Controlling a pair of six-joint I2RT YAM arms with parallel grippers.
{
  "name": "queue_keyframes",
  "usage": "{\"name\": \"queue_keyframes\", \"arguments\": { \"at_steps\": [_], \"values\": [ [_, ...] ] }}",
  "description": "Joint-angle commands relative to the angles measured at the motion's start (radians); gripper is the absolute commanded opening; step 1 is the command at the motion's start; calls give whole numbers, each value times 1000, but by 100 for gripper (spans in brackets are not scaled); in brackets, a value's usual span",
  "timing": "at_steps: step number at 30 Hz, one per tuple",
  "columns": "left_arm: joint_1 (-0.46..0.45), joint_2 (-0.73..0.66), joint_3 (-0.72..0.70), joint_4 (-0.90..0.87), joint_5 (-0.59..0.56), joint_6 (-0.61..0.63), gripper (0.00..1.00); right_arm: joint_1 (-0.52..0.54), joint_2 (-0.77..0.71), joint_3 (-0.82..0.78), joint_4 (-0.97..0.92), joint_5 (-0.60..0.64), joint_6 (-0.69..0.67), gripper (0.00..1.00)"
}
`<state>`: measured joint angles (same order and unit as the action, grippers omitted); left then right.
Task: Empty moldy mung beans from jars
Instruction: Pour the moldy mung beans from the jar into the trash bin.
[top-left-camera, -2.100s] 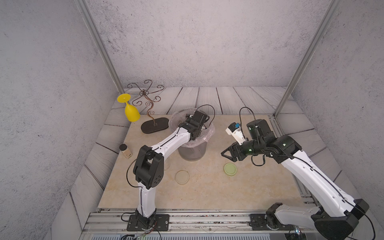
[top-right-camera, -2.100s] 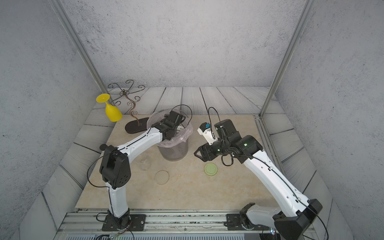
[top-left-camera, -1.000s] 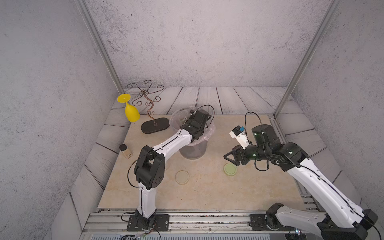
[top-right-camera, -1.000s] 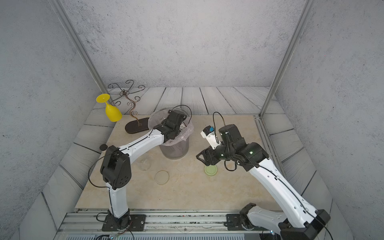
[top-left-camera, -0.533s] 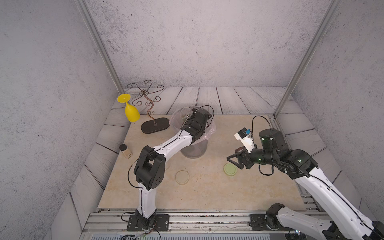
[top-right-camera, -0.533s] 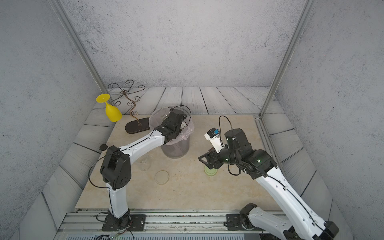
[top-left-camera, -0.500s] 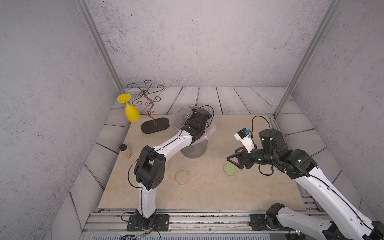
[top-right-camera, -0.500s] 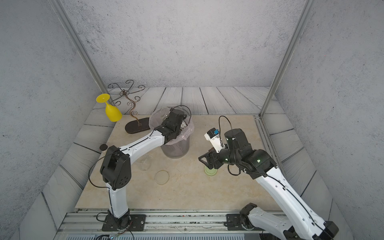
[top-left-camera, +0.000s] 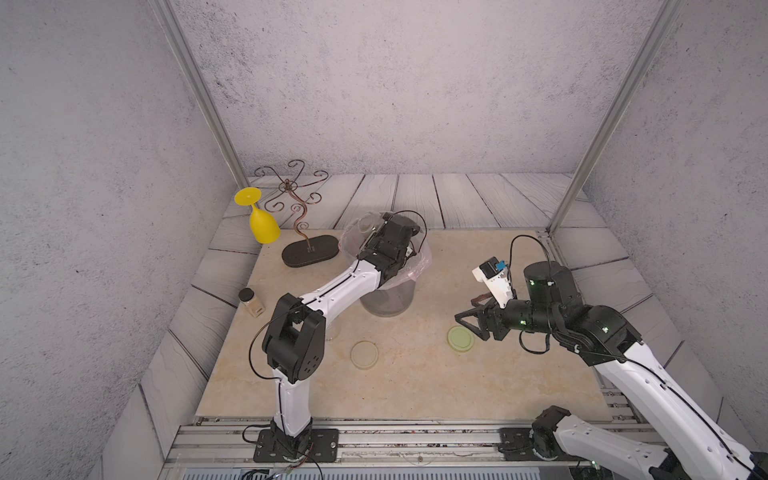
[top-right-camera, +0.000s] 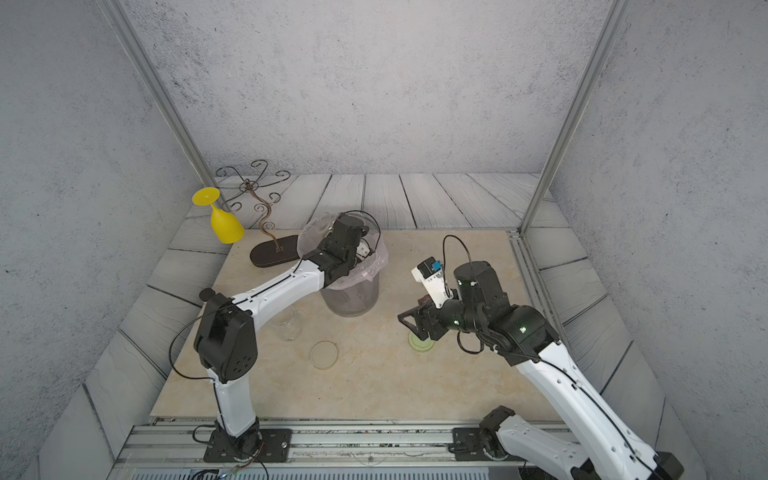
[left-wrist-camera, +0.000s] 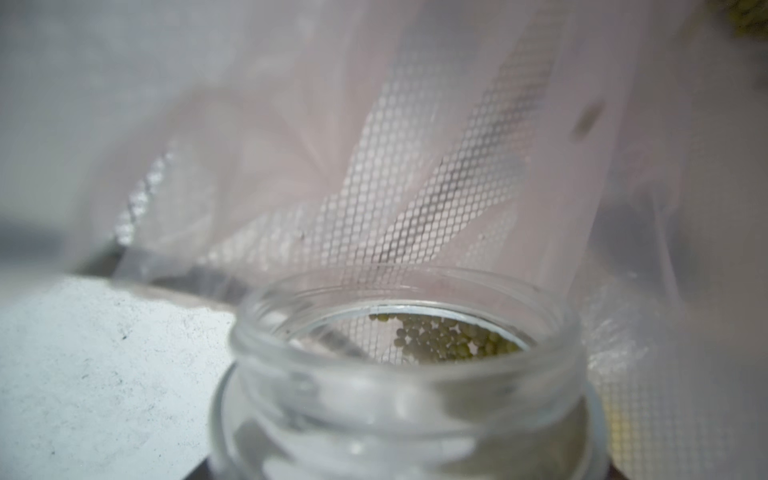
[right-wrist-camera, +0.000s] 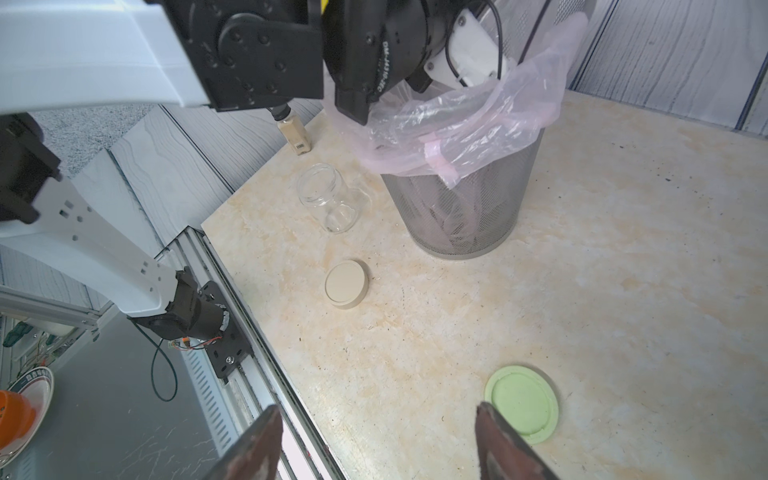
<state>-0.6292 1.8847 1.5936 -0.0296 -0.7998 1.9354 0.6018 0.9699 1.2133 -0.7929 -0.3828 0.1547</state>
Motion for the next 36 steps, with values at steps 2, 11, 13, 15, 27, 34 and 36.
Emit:
{"name": "queue_keyframes", "arguments": {
  "at_steps": [2, 11, 13, 15, 27, 34, 36],
  "values": [
    [16, -74, 4, 47, -11, -21, 38, 1, -10, -27, 37, -14, 15, 72],
    [22, -84, 151, 17, -21, -60, 38, 2, 9, -8, 26, -9, -4, 73],
    [22, -85, 176, 22, -27, -42, 38, 2, 17, -12, 34, -16, -1, 72],
    [22, -93, 167, 63, -33, 6, 38, 1, 22, -15, 41, -17, -1, 72],
    [20, -169, 28, 175, 42, 144, 37, 1, 104, 0, 173, -135, 5, 73],
    [-2, -186, 28, 37, 71, -99, 36, 1, 91, -6, 185, -134, 8, 72],
    [-22, -195, 94, -78, 67, -274, 35, 1, 80, -12, 182, -122, 3, 73]
  ]
}}
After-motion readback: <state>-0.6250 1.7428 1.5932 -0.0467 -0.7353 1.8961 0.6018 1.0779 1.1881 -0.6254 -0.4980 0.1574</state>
